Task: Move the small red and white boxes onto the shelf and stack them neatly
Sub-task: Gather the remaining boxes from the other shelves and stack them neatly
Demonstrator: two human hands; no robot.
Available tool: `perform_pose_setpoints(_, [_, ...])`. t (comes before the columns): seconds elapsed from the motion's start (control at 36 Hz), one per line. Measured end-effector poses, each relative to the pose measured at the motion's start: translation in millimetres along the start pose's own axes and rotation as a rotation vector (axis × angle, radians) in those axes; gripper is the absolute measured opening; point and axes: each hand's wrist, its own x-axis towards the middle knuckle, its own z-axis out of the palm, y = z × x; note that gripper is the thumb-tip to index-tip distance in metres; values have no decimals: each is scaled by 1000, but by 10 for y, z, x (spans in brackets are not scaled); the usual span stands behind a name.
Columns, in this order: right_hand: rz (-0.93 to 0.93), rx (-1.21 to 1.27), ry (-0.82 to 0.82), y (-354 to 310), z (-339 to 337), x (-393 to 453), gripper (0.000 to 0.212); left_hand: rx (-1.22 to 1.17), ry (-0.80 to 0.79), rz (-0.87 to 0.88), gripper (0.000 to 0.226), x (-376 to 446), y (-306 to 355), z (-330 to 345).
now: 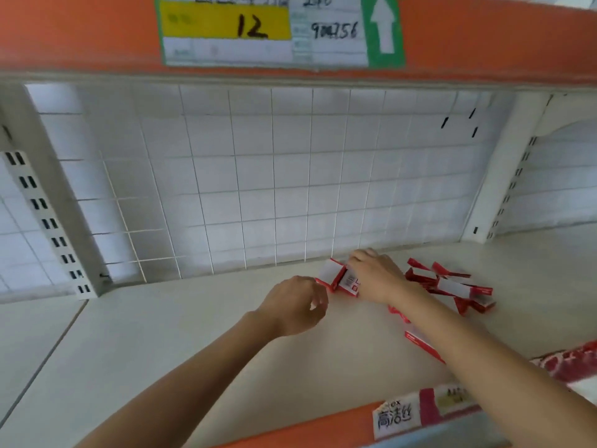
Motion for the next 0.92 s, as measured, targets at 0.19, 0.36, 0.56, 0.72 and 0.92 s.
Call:
perform_pose_setpoints(0.19, [-204, -103, -25, 154, 29, 41, 64, 45, 45, -148, 20, -42, 171, 73])
perform_pose_setpoints(0.36, [-359, -120, 110, 230, 61, 15, 51, 47, 127, -274, 20, -239, 372, 106])
perform_pose_setpoints(0.56, [-425, 231, 127, -106, 28, -143, 38, 97, 169, -418, 19, -634, 422, -30])
perform_pose_setpoints(0.72, [-556, 317, 88, -600, -79, -281, 38, 140, 153, -466, 18, -1035, 378, -183])
perform_pose_setpoints(0.92, [-617, 337, 120, -1516, -266, -443, 40, 173, 174, -545, 19, -1854, 139, -405])
